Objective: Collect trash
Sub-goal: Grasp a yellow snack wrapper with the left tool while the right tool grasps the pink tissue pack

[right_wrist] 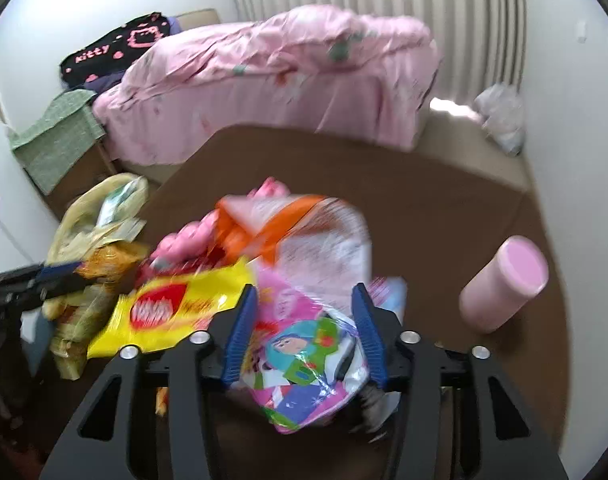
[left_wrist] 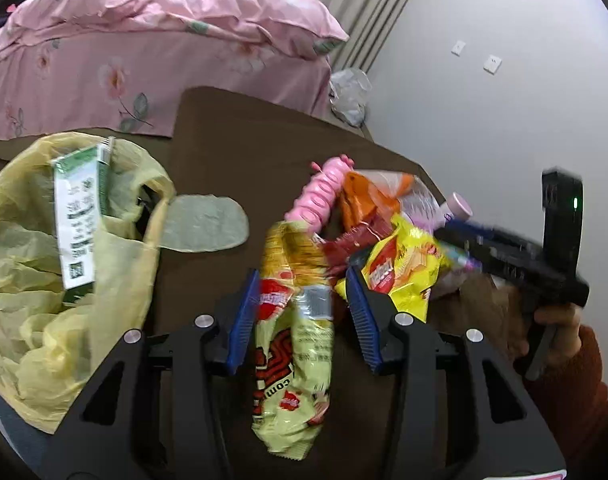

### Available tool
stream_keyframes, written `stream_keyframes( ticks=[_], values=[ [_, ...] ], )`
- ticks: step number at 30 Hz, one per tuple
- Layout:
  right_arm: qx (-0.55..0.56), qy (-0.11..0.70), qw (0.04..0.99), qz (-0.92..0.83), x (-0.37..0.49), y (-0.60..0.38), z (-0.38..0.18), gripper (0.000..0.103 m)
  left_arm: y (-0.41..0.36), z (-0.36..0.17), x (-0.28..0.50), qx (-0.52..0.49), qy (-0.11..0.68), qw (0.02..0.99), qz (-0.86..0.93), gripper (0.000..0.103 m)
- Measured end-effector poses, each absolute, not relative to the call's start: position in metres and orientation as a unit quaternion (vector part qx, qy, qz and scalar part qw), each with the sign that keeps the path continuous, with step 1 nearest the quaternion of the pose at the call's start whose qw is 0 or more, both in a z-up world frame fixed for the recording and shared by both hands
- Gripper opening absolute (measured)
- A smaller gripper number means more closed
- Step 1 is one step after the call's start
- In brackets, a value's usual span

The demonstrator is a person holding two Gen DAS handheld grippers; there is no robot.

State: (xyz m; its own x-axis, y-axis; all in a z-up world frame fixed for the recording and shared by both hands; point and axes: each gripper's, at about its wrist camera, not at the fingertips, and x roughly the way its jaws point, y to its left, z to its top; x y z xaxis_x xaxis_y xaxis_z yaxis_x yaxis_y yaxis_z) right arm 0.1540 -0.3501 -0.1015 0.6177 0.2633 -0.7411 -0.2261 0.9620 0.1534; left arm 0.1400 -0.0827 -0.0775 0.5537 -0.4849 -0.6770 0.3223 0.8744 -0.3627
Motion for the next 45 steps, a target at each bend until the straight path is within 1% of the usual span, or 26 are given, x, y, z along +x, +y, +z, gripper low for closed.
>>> stream_keyframes(
  ticks=[2, 5, 10, 13, 16, 17, 18, 20, 24, 29, 33, 37, 41, 45],
  values=[
    [0.008, 0.423, 0.896, 0.136, 0.141, -0.344, -0.107, 0.03, -0.077, -0.076, 0.14, -0.105, 0.411, 0.876, -0.23, 0.043],
    [0.004, 0.435, 0.889, 0.139, 0.113, -0.336, -0.116, 0.026, -0.076, -0.079, 0.141, -0.108, 0.415, 0.873, -0.233, 0.043],
    [0.019, 0.45, 0.879, 0.156, 0.081, -0.336, -0.116, 0.026, -0.082, -0.088, 0.139, -0.101, 0.428, 0.865, -0.242, 0.043],
    [0.019, 0.446, 0.882, 0.153, 0.066, -0.336, -0.111, 0.026, -0.087, -0.089, 0.135, -0.087, 0.432, 0.862, -0.252, 0.043],
    [0.016, 0.426, 0.893, 0.144, 0.055, -0.337, -0.101, 0.027, -0.092, -0.087, 0.127, -0.073, 0.428, 0.86, -0.268, 0.043],
    [0.014, 0.415, 0.899, 0.141, 0.052, -0.337, -0.096, 0.029, -0.093, -0.087, 0.126, -0.073, 0.427, 0.86, -0.271, 0.044],
    [0.011, 0.406, 0.903, 0.139, 0.049, -0.337, -0.091, 0.035, -0.092, -0.085, 0.125, -0.074, 0.426, 0.86, -0.273, 0.044],
    [0.001, 0.4, 0.905, 0.147, 0.048, -0.335, -0.087, 0.039, -0.089, -0.082, 0.124, -0.078, 0.422, 0.862, -0.27, 0.044],
    [-0.024, 0.418, 0.894, 0.161, 0.052, -0.327, -0.095, 0.039, -0.077, -0.075, 0.123, -0.087, 0.411, 0.87, -0.258, 0.046],
    [-0.015, 0.425, 0.887, 0.181, 0.057, -0.322, -0.108, 0.039, -0.064, -0.074, 0.12, -0.092, 0.411, 0.873, -0.246, 0.048],
    [-0.018, 0.412, 0.889, 0.198, 0.056, -0.31, -0.101, 0.039, -0.06, -0.079, 0.119, -0.093, 0.417, 0.872, -0.239, 0.048],
    [0.02, 0.402, 0.887, 0.227, 0.056, -0.295, -0.093, 0.039, -0.053, -0.079, 0.116, -0.101, 0.417, 0.873, -0.233, 0.048],
    [-0.025, 0.398, 0.895, 0.2, 0.05, -0.285, -0.097, 0.039, -0.058, -0.069, 0.107, -0.092, 0.408, 0.87, -0.261, 0.048],
    [0.018, 0.41, 0.894, 0.179, 0.046, -0.315, -0.107, 0.039, -0.082, -0.07, 0.095, -0.068, 0.42, 0.85, -0.312, 0.049]
  ],
)
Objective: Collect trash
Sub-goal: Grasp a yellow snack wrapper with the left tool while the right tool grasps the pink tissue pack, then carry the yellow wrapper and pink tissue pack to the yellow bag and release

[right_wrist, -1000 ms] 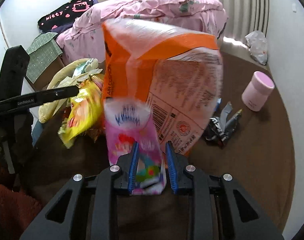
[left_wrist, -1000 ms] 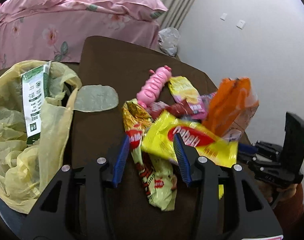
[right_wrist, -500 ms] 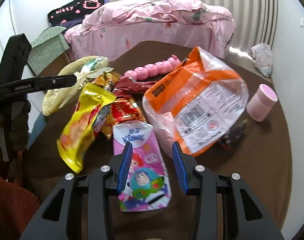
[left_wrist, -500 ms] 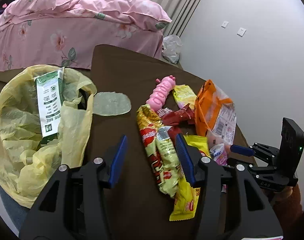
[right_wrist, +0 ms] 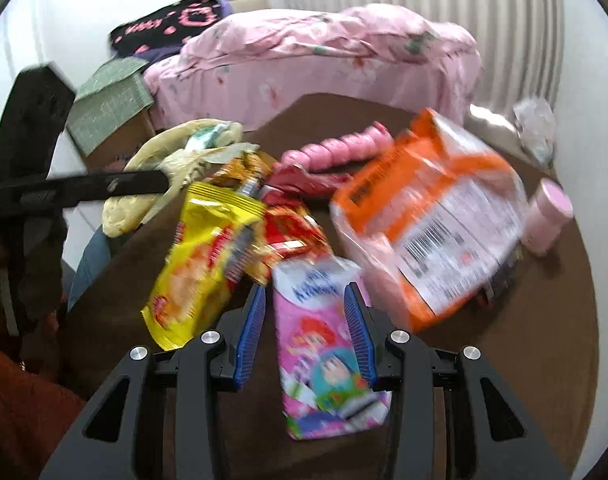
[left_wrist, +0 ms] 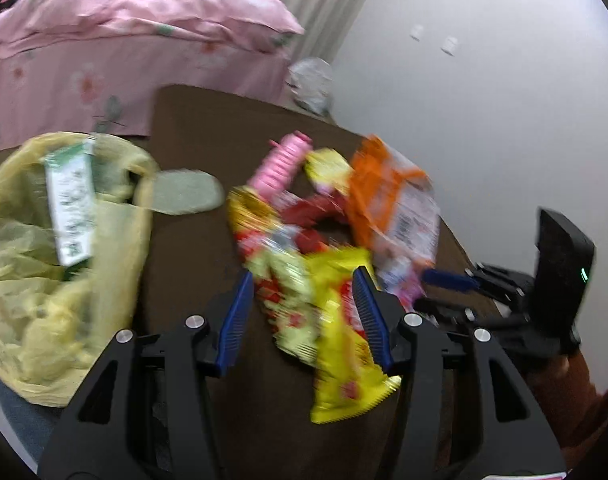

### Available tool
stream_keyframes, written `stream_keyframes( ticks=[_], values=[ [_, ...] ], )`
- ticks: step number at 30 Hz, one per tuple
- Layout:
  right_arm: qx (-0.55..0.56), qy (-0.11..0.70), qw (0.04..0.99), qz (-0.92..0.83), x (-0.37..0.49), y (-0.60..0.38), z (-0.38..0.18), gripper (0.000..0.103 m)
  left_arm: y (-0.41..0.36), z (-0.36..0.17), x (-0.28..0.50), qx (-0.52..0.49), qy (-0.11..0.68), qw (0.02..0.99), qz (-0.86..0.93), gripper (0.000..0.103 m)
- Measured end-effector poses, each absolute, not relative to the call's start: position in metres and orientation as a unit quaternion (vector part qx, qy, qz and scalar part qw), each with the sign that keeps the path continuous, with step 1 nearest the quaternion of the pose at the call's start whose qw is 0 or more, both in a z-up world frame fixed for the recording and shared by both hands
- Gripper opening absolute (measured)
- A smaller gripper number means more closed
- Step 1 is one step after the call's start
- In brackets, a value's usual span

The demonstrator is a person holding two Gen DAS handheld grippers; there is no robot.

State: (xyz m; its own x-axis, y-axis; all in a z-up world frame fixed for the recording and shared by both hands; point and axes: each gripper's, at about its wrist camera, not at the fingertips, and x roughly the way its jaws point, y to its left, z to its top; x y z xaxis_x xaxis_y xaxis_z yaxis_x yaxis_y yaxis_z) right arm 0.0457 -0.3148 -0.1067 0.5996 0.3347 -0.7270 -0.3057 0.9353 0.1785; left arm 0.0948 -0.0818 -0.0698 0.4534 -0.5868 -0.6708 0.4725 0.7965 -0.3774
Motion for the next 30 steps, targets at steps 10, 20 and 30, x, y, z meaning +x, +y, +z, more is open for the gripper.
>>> stream_keyframes(
  ticks=[10, 20, 30],
  values=[
    [0.034, 0.407, 0.903, 0.136, 0.018, -0.351, -0.117, 0.039, -0.12, -0.09, 0.097, -0.033, 0.451, 0.836, -0.313, 0.015],
    [0.096, 0.437, 0.88, 0.162, 0.019, -0.352, -0.145, 0.039, -0.101, -0.057, 0.085, -0.048, 0.392, 0.864, -0.311, 0.013],
    [0.079, 0.434, 0.887, 0.139, 0.015, -0.334, -0.151, 0.045, -0.097, -0.065, 0.087, -0.056, 0.399, 0.863, -0.305, 0.013]
  ],
)
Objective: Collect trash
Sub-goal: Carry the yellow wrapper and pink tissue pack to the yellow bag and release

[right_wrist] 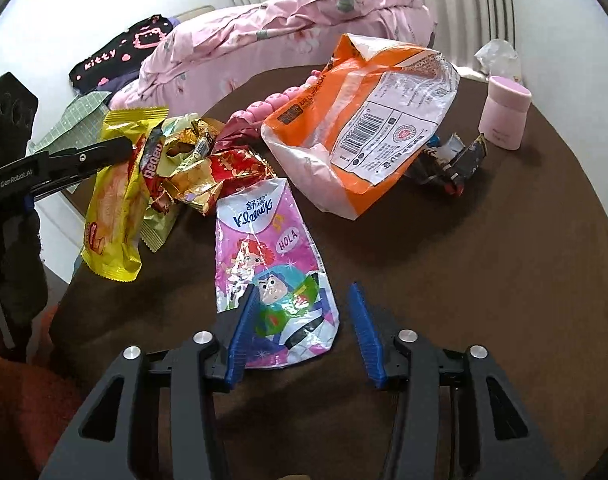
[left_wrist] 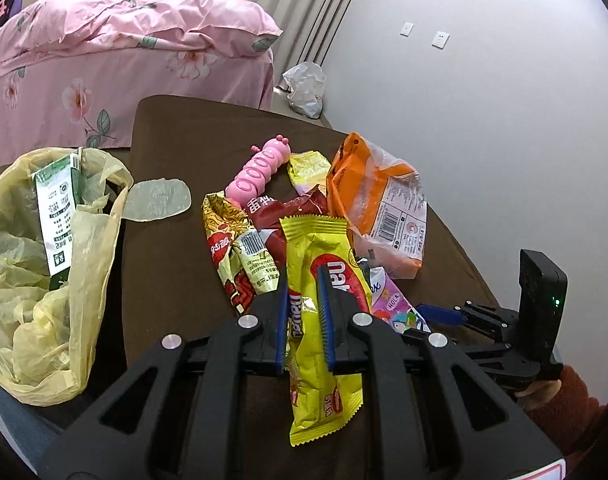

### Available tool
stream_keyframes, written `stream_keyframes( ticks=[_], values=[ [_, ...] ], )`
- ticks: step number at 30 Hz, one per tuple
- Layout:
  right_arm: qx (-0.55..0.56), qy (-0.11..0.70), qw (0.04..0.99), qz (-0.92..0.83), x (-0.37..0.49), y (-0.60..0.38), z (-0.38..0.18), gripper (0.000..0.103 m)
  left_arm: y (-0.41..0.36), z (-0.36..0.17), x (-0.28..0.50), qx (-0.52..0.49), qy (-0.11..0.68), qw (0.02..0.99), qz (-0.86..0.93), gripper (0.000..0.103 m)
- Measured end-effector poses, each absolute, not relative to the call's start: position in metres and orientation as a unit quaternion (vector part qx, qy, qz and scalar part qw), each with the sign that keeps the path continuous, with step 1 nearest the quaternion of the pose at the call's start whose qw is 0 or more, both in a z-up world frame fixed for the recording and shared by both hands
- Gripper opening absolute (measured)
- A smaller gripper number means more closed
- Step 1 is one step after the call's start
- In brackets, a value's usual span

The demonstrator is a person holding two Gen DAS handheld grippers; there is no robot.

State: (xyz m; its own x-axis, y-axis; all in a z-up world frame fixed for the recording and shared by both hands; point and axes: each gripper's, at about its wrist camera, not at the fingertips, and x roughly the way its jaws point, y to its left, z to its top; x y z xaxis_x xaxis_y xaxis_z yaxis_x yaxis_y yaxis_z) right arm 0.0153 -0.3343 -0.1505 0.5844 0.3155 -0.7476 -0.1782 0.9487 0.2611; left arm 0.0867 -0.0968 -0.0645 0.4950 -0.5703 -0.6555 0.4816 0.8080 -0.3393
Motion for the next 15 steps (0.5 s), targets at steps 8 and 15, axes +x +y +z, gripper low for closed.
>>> stream_keyframes(
  ticks=[8, 15],
  values=[
    [0.097, 0.438, 0.882, 0.146, 0.014, -0.334, -0.136, 0.044, -0.088, -0.064, 0.087, -0.062, 0.398, 0.867, -0.294, 0.013],
    [0.043, 0.44, 0.887, 0.132, 0.005, -0.313, -0.147, 0.045, -0.083, -0.067, 0.089, -0.071, 0.402, 0.865, -0.292, 0.013]
  ],
)
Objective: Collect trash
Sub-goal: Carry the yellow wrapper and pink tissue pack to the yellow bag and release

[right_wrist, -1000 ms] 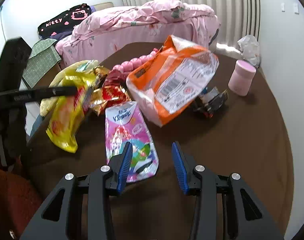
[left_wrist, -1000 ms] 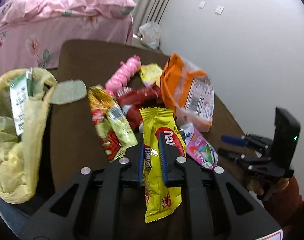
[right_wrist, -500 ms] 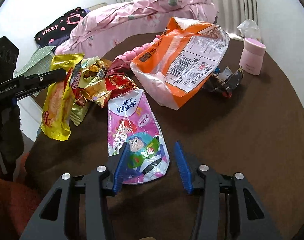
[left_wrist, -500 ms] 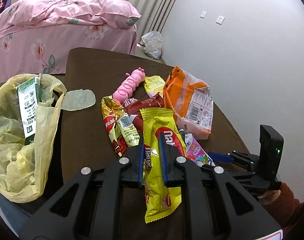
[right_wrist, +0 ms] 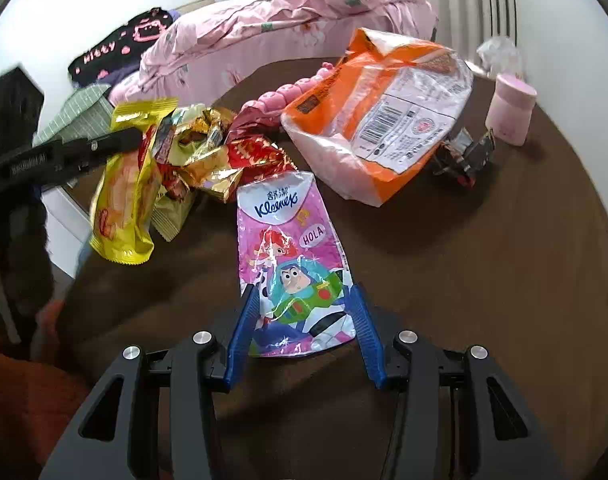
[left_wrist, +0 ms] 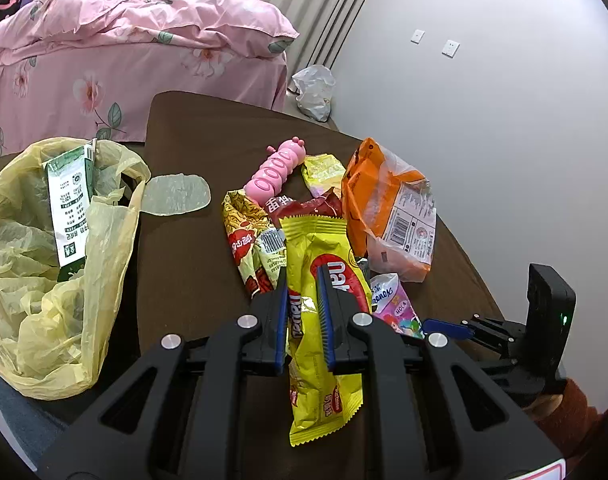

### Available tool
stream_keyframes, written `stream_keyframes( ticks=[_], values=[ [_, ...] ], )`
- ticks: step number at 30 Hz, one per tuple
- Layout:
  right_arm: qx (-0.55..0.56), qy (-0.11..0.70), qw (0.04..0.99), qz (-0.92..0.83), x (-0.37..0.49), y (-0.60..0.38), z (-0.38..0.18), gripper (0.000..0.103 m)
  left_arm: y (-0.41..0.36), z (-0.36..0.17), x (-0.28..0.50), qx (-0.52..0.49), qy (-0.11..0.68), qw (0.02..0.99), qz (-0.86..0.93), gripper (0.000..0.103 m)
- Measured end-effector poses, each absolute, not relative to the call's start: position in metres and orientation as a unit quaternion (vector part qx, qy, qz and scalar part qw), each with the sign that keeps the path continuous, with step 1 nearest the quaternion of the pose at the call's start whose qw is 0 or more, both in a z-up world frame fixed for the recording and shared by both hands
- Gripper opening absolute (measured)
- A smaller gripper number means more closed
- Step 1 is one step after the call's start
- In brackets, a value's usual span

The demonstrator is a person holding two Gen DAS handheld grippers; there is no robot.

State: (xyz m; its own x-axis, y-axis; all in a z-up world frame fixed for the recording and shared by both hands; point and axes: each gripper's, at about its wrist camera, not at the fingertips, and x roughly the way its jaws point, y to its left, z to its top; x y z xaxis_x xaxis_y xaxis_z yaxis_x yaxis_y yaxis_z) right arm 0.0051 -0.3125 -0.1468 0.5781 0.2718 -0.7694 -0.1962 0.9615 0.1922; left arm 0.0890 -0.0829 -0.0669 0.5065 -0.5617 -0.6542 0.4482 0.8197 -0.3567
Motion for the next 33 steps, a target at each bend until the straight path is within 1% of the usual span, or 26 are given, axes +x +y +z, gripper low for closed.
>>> stream_keyframes(
  ticks=[3, 7, 8, 9, 12, 16, 24, 30, 33],
  values=[
    [-0.013, 0.427, 0.896, 0.12, 0.002, -0.298, -0.147, 0.044, -0.083, -0.068, 0.088, -0.07, 0.403, 0.865, -0.292, 0.013],
    [0.006, 0.429, 0.894, 0.128, 0.003, -0.304, -0.148, 0.042, -0.083, -0.068, 0.088, -0.07, 0.401, 0.866, -0.29, 0.013],
    [-0.001, 0.427, 0.894, 0.133, 0.002, -0.303, -0.147, 0.037, -0.083, -0.068, 0.088, -0.071, 0.402, 0.866, -0.289, 0.013],
    [-0.006, 0.426, 0.894, 0.14, 0.002, -0.301, -0.147, 0.029, -0.082, -0.068, 0.088, -0.072, 0.401, 0.866, -0.288, 0.013],
    [-0.028, 0.421, 0.895, 0.145, 0.001, -0.292, -0.145, 0.018, -0.081, -0.068, 0.088, -0.076, 0.401, 0.867, -0.287, 0.013],
    [-0.052, 0.407, 0.9, 0.148, -0.003, -0.286, -0.137, 0.011, -0.079, -0.067, 0.088, -0.074, 0.399, 0.867, -0.287, 0.013],
    [-0.059, 0.352, 0.924, 0.137, -0.006, -0.292, -0.096, 0.01, -0.074, -0.051, 0.083, -0.075, 0.375, 0.878, -0.287, 0.013],
    [-0.032, 0.31, 0.942, 0.125, -0.002, -0.298, -0.058, 0.01, -0.063, -0.022, 0.076, -0.057, 0.328, 0.904, -0.269, 0.013],
    [-0.021, 0.292, 0.947, 0.133, 0.004, -0.292, -0.039, 0.01, -0.051, -0.004, 0.074, -0.041, 0.291, 0.925, -0.241, 0.013]
  ],
)
